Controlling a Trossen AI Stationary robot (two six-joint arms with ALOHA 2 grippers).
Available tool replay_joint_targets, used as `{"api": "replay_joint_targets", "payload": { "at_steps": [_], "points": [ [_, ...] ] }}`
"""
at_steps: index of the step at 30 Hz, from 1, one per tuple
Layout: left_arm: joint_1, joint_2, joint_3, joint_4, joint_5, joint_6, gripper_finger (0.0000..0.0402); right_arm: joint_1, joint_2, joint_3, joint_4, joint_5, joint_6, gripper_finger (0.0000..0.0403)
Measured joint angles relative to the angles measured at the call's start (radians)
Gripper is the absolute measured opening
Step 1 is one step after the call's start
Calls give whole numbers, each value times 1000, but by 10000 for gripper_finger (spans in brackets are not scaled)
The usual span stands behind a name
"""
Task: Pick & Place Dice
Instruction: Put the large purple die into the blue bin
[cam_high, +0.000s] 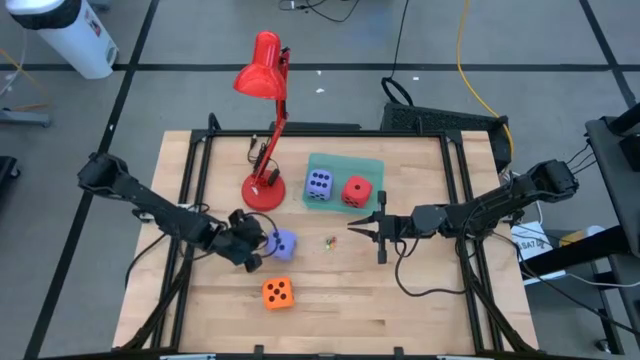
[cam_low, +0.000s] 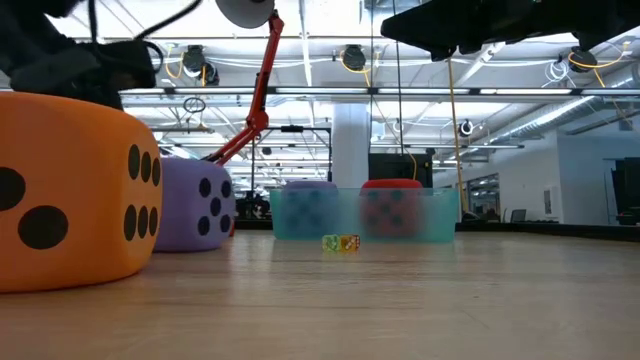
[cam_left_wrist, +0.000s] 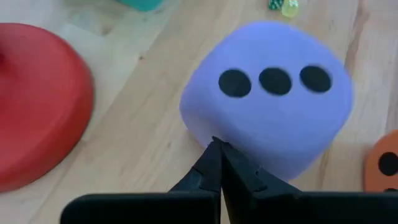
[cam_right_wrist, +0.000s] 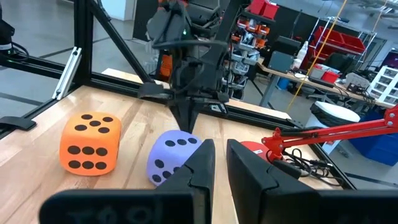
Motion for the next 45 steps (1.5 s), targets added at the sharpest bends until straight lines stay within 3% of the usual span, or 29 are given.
{"api": "replay_joint_targets", "payload": {
  "at_steps": [8,24,29,36,40,45],
  "points": [
    [81,118,0,232,171,225,3,0,0,0,0,0,0,36],
    [174,211,0,432,312,431,4,0,0,0,-1,0,-9,36],
    [164,151,0,371,256,469,7,0,0,0,-24,57,0,38],
    [84,-30,-1,221,0,445,5,-3,0,0,-46,104,77,70],
    [7,-128,-19,245,-130,496,3,-13,1,42,-181,105,175,105],
    [-89,-205,-81,333,-202,542,3,-24,35,116,-315,101,254,151]
  ]
}}
